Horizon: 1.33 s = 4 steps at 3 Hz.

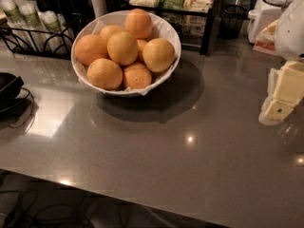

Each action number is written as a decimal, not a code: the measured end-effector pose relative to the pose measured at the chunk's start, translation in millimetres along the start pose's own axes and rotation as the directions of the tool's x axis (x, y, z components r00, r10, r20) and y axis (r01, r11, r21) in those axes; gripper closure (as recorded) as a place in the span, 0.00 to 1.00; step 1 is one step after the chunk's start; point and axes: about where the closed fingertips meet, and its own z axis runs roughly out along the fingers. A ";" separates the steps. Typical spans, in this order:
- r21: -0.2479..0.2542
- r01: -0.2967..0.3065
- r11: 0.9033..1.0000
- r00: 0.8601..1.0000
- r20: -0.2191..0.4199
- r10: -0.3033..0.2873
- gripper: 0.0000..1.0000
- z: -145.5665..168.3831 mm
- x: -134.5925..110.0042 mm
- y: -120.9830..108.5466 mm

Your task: Pick orange from white bowl

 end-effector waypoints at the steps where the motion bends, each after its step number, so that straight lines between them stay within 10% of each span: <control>1: 0.006 0.000 1.000 1.000 0.003 0.000 0.00 0.0 -1.6 -1.1; 3: 0.093 0.091 0.992 0.981 0.163 -0.105 0.00 21.3 -80.9 -42.6; 4: 0.093 0.090 0.992 0.981 0.163 -0.105 0.00 21.4 -80.9 -42.6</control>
Offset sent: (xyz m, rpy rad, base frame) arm 0.0586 0.0618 -0.0008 0.1508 -0.1180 0.0751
